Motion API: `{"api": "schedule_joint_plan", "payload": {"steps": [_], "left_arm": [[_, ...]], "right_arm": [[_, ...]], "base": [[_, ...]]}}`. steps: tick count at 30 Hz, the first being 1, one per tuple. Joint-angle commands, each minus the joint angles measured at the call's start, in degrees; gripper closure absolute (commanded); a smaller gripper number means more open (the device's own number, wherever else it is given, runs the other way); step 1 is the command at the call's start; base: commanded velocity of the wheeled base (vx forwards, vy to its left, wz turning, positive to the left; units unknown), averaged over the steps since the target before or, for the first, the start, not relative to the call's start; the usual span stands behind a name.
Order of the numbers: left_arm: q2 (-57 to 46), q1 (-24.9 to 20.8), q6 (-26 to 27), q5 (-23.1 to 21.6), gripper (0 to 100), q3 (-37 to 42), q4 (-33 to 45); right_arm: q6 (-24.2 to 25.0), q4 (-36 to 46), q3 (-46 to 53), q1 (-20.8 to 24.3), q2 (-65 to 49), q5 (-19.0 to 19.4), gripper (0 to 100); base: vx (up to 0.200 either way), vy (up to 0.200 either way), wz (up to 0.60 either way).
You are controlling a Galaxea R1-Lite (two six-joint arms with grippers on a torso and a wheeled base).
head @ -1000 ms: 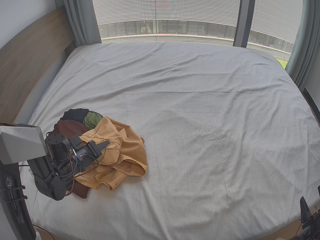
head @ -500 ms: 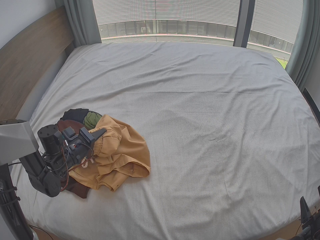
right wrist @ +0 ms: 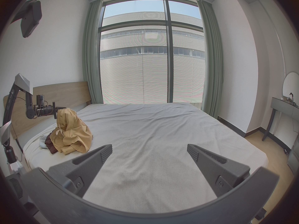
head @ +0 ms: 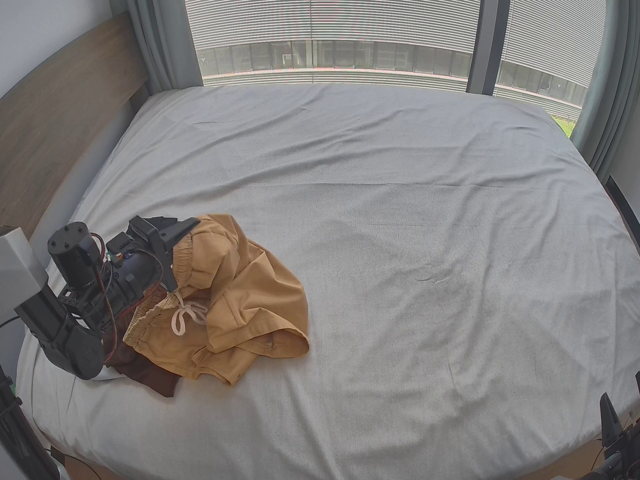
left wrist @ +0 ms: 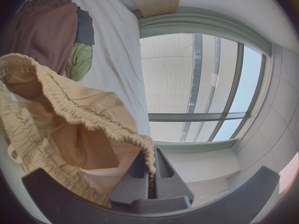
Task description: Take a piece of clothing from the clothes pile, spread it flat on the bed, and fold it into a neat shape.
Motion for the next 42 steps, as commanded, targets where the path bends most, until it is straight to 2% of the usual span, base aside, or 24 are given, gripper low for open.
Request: {"api": "schedule_joint_plan", "payload": {"steps": [1, 9, 11, 33, 42], "left_arm": [[-5.6, 1.6, -6.1, -2.0, 100, -2.1, 0.1], [-7.6, 0.9, -7.6, -2.2, 100, -2.0, 0.1], [-9.0, -0.8, -7.6, -2.2, 100, -1.9, 0.6], [-11.1, -8.1, -7.0, -1.9, 100, -3.0, 1.2], [-10.7, -8.9, -7.2, -1.7, 100, -5.6, 0.9]], "right_arm": [[-0.1, 0.0, 1.0, 0.0, -0.7, 0.0, 0], [-0.1, 0.0, 1.0, 0.0, -0.7, 0.0, 0], [-0.1, 0.0, 1.0, 0.0, -0.7, 0.0, 0], [-0.1, 0.0, 1.0, 0.1, -0.7, 0.0, 0], [-0.1, 0.0, 1.0, 0.1, -0.7, 0.0, 0]], "base": [[0.0, 0.0, 0.0], [0.0, 0.0, 0.0], [0.0, 0.0, 0.0], [0.0, 0.0, 0.0], [0.0, 0.0, 0.0]]}}
